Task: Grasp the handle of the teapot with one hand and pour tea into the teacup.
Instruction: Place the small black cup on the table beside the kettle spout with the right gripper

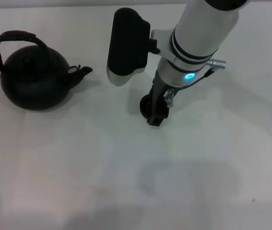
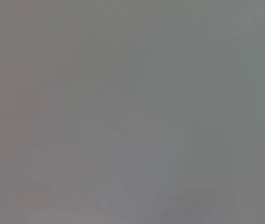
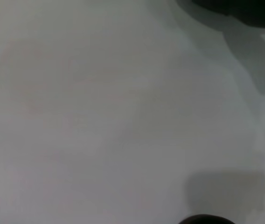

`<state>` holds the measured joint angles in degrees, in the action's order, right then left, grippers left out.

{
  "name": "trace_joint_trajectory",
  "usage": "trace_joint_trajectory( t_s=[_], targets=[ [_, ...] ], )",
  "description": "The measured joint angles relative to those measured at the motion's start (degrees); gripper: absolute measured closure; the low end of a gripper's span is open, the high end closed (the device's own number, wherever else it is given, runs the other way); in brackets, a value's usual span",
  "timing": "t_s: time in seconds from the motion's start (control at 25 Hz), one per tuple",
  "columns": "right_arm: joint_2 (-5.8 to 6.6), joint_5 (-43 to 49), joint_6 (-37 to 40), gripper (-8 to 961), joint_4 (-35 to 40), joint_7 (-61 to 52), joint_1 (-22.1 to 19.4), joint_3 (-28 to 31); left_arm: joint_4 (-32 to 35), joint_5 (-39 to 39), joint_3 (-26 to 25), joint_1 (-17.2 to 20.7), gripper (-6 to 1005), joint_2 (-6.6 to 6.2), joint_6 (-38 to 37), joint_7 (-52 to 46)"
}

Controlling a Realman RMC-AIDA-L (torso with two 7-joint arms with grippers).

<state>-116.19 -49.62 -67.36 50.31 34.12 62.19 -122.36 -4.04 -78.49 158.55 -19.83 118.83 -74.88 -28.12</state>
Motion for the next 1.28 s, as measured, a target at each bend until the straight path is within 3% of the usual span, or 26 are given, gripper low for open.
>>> trace_joint_trajectory(
  t_s=[1.28],
  targets=[
    [0.0, -2.67, 0.39, 225, -1.98, 0.24, 0.73, -3.41, 0.09, 0.0, 0.32, 0.41, 124, 0.09, -0.36, 0.0]
  ],
)
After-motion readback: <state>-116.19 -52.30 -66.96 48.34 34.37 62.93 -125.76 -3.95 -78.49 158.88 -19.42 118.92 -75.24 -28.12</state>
